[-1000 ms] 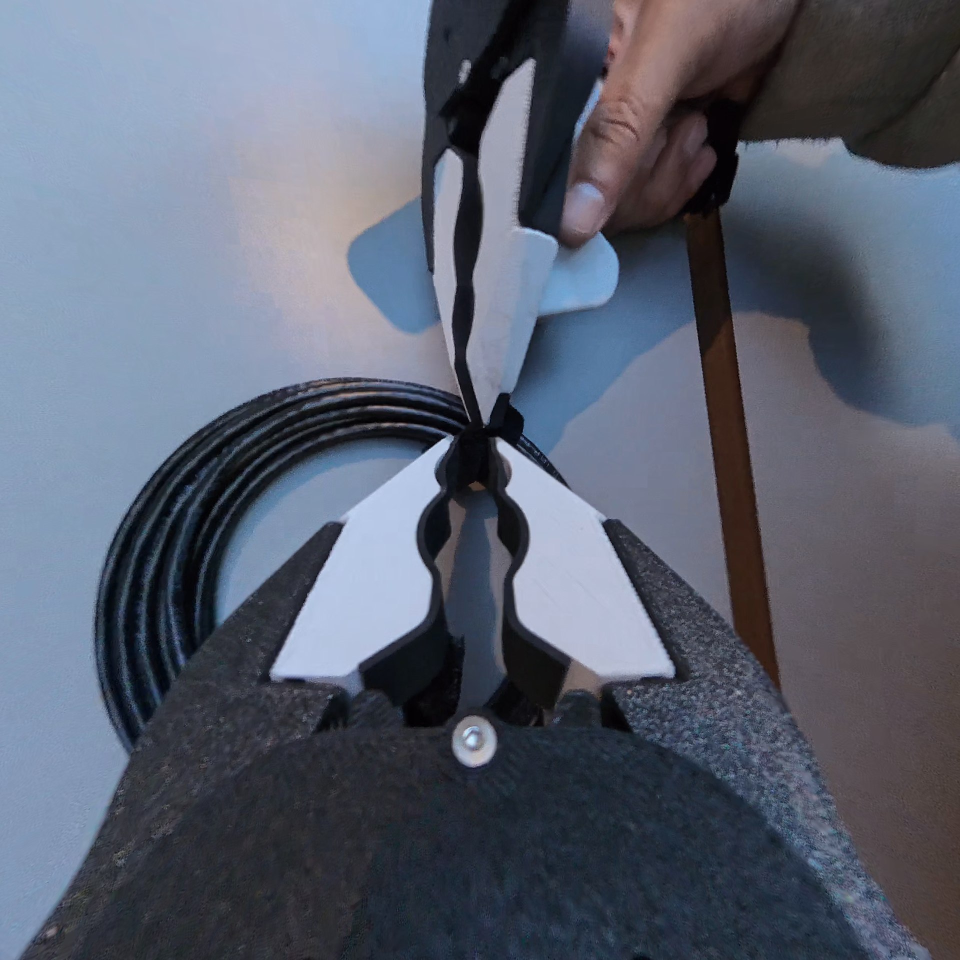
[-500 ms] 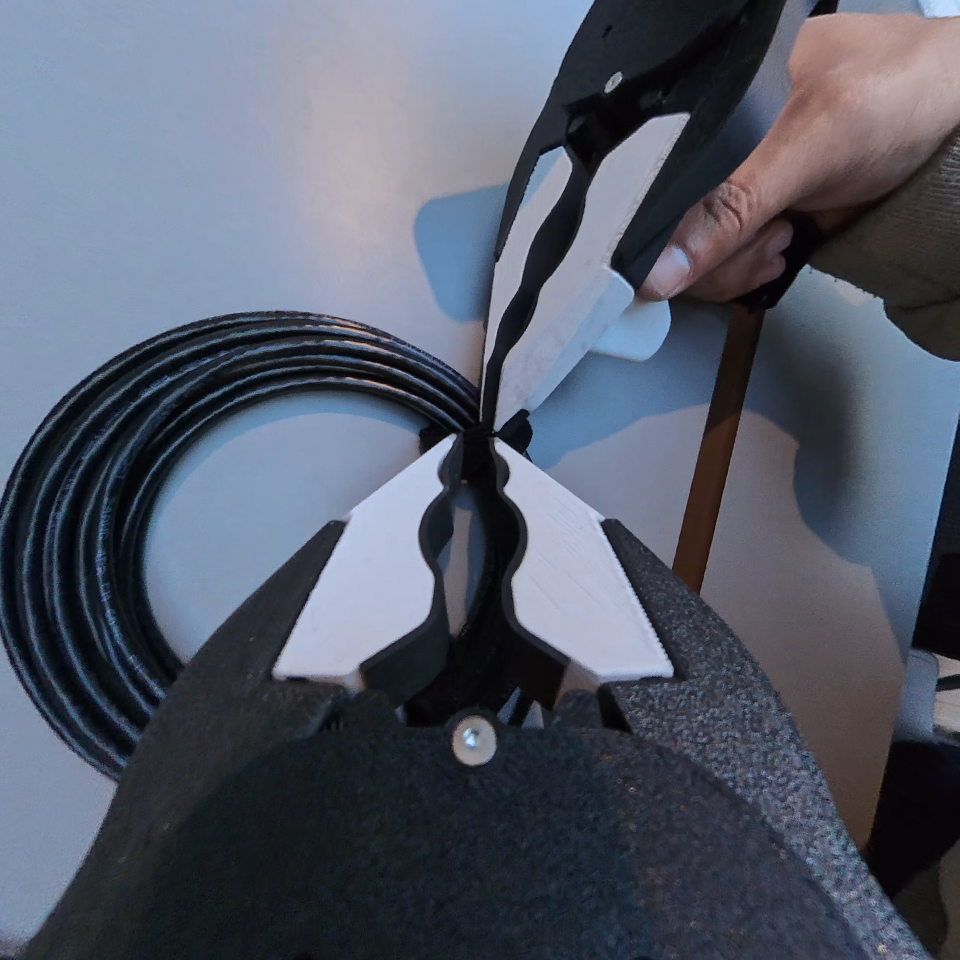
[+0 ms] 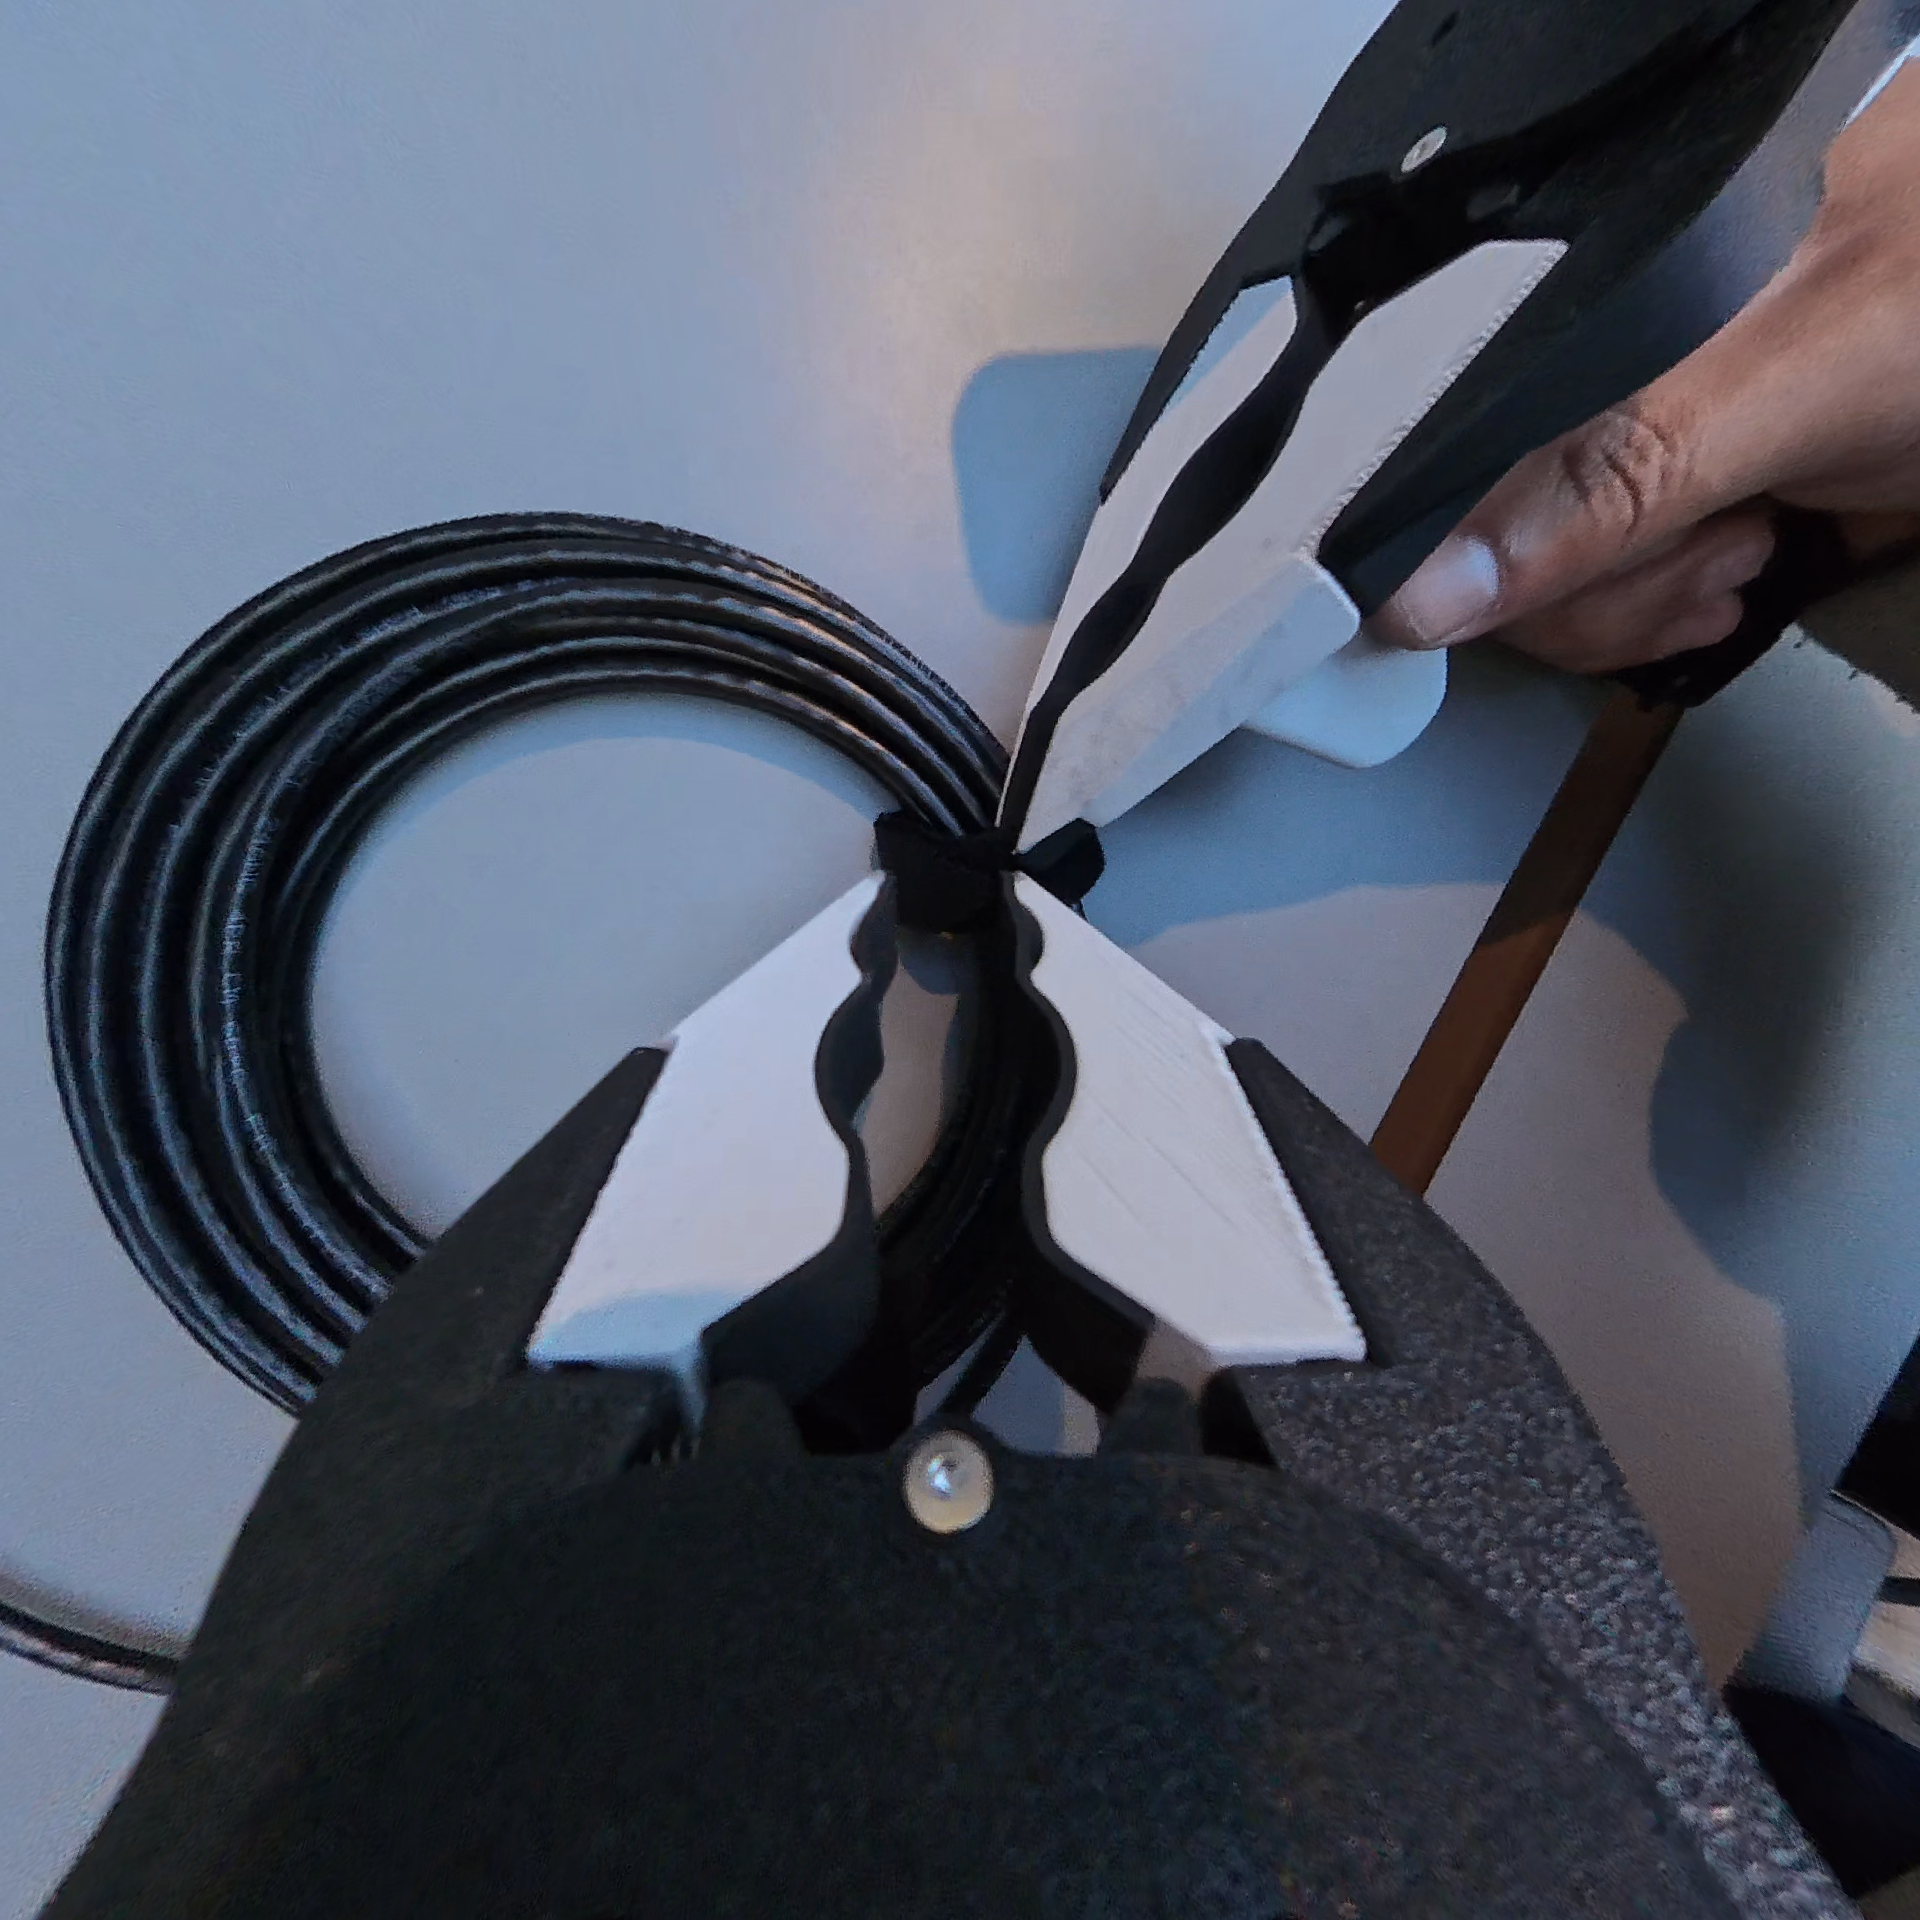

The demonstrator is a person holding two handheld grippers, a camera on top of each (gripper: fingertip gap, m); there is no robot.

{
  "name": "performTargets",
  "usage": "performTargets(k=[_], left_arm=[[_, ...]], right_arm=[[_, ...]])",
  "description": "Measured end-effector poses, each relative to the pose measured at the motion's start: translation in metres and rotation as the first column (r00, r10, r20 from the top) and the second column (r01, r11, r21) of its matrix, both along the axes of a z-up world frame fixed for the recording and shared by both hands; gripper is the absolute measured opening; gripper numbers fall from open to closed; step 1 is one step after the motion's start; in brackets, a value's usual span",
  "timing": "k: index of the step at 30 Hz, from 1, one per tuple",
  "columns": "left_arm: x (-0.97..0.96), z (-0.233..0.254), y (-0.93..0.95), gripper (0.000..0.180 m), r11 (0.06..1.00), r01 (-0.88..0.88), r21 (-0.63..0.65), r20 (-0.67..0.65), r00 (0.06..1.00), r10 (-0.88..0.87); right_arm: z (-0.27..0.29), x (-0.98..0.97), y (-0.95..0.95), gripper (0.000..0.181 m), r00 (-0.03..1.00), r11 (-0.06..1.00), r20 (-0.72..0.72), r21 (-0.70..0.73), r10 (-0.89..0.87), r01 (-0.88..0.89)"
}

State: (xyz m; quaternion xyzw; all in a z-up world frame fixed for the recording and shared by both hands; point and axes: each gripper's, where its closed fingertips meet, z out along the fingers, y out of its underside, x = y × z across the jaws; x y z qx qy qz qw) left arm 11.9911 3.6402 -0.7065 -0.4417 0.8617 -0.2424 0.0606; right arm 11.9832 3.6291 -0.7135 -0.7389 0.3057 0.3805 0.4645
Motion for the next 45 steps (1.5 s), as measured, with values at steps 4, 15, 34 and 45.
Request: performTargets(k=[4,15,34,45], left_arm=[[-0.002,-0.002,-0.004,0.010,0.999,-0.004,-0.044,-0.042,0.999,0.002],[0.003,0.001,0.012,0.000,0.987,0.087,-0.135,-0.052,0.994,-0.095],[0.000,0.019,-0.007,0.000,0.927,0.118,-0.355,-0.117,0.979,-0.170],[-0.002,0.010,-0.003,0.029,0.933,0.046,-0.358,-0.175,0.978,-0.116]], right_arm=[[-0.001,-0.001,0.000,0.001,1.000,1.000,0.014,-0.007,0.003,-0.003],[-0.001,-0.002,-0.001,0.000,0.999,1.000,0.052,-0.013,-0.004,0.005],[0.006,0.004,-0.004,0.019,0.995,0.996,-0.048,-0.010,-0.085,0.084],[0.000,-0.005,0.000,0.002,0.997,0.997,-0.010,-0.029,-0.073,0.072]])
